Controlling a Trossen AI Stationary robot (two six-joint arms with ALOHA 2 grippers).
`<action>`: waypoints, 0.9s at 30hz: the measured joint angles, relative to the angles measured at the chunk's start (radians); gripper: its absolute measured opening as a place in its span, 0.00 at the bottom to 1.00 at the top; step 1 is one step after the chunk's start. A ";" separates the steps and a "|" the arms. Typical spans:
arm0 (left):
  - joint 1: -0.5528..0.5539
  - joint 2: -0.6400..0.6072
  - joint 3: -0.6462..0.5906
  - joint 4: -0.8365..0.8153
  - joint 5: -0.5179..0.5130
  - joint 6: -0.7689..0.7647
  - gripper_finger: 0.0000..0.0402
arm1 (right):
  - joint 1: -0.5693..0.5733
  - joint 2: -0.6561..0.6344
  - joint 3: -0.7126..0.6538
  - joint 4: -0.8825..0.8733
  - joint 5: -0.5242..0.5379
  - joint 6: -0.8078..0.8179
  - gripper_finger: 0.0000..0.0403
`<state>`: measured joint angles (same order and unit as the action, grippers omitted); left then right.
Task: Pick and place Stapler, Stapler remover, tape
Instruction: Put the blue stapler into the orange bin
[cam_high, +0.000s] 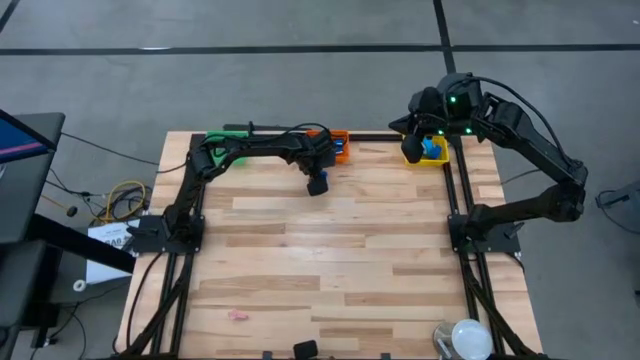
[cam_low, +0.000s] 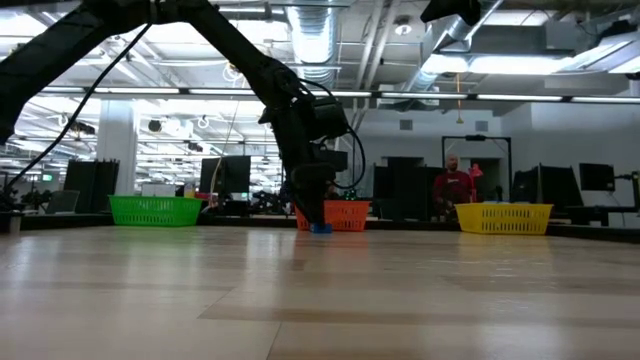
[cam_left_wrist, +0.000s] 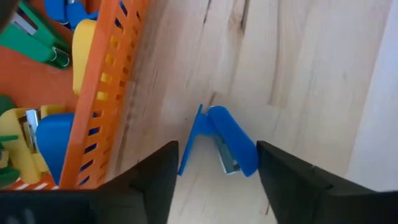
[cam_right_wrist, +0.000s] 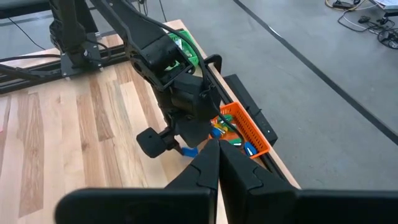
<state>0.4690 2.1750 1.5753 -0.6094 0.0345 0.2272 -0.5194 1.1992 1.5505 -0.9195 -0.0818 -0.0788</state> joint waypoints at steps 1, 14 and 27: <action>0.000 0.000 0.000 0.000 0.000 0.000 0.49 | 0.000 0.000 0.000 0.000 0.000 0.000 0.00; 0.000 -0.032 0.001 0.013 0.003 0.002 0.26 | 0.000 0.000 0.000 0.000 0.000 0.000 0.00; 0.002 -0.128 0.001 0.020 0.007 0.003 0.21 | 0.000 0.000 0.000 0.000 0.000 0.000 0.00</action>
<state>0.4709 2.0473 1.5764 -0.5891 0.0418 0.2304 -0.5194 1.1992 1.5509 -0.9192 -0.0818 -0.0784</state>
